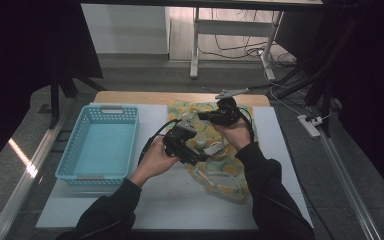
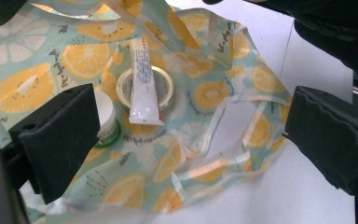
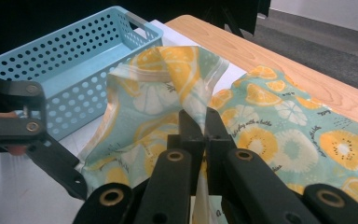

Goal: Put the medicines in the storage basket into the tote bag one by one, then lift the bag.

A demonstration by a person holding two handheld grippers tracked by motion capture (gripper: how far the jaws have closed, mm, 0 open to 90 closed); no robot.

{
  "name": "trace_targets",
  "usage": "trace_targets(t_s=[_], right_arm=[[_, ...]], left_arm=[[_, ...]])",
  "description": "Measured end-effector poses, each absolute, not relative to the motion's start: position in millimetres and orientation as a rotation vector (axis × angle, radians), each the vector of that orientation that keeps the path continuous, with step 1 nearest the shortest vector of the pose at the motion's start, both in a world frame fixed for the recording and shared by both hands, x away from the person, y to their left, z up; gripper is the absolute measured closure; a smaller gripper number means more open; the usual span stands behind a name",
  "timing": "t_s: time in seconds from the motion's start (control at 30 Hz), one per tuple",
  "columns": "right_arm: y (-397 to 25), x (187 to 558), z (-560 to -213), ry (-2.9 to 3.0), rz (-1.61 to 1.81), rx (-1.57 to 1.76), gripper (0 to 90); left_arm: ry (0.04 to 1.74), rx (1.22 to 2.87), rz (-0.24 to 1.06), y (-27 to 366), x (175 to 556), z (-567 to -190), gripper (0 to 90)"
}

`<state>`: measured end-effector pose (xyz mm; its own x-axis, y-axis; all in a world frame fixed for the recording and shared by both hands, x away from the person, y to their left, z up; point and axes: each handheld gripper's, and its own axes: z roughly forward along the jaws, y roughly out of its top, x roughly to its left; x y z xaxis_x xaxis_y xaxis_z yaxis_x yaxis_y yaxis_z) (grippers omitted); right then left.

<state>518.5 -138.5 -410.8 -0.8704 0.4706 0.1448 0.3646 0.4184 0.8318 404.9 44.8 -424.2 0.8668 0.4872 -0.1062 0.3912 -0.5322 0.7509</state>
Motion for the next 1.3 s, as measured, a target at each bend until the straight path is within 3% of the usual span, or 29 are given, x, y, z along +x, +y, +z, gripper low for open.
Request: trace_targets(t_s=[0.43, 1.3], right_arm=[[-139.2, 509.4, -408.6, 2.556, 1.478, 0.727, 89.2], [-140.6, 500.6, -410.3, 2.580, 1.477, 0.709, 89.2]], left_arm=[[0.627, 2.167, 0.086, 56.4, 385.9, -441.9, 2.2], [0.608, 2.212, 0.138, 35.4, 373.9, -458.3, 2.5]])
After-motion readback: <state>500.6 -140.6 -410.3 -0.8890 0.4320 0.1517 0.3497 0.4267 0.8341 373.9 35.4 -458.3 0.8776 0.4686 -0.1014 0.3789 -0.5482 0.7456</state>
